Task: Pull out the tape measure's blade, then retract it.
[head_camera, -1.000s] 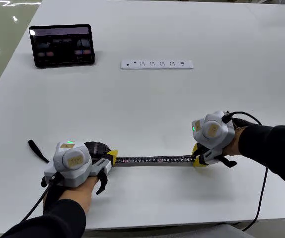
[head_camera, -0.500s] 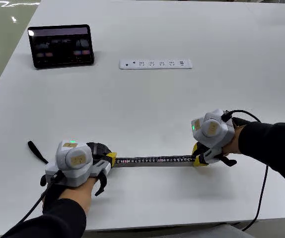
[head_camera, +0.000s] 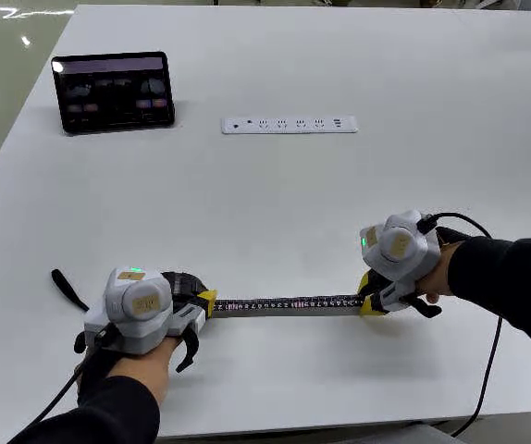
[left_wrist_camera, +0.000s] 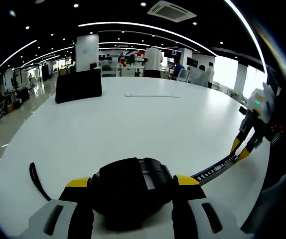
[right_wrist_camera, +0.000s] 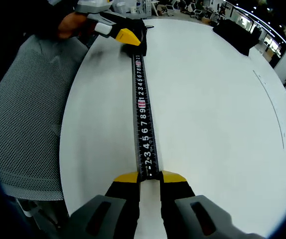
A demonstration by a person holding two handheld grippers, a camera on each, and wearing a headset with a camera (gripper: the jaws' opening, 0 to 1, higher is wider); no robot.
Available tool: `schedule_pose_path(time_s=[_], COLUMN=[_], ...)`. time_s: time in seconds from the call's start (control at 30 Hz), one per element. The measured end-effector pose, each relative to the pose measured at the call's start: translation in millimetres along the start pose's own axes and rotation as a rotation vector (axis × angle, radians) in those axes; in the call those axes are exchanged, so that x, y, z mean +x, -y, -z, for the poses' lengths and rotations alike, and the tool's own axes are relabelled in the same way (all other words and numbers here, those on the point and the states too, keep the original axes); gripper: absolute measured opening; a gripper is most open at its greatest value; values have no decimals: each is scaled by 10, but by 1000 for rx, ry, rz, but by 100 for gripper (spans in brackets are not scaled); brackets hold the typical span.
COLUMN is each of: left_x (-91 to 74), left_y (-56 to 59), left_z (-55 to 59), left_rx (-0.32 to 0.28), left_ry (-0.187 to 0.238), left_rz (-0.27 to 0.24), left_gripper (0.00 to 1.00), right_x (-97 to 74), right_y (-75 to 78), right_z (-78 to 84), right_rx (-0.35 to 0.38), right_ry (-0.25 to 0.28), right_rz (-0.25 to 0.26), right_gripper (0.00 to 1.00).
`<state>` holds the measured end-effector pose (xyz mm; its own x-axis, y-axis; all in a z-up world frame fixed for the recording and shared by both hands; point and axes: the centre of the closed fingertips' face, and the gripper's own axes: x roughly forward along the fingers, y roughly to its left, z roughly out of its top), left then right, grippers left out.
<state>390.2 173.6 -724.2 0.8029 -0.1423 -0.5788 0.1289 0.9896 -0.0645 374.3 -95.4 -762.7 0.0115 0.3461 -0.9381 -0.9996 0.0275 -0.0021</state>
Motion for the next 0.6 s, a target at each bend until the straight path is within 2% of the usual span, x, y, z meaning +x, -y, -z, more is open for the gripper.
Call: schedule_pose_path(time_s=[0.2,0.6], left_x=[0,0], left_y=[3,-5], left_z=[3,-3], left_rx=[-1,-8], left_ry=[-2,-6], left_rz=[2,3], left_gripper=[59,59], right_x=[-4,23], right_y=[0,11], right_z=[-6,-103], right_rx=[59,53], right_ry=[22,38], right_rz=[9,22], right_gripper=[10,10])
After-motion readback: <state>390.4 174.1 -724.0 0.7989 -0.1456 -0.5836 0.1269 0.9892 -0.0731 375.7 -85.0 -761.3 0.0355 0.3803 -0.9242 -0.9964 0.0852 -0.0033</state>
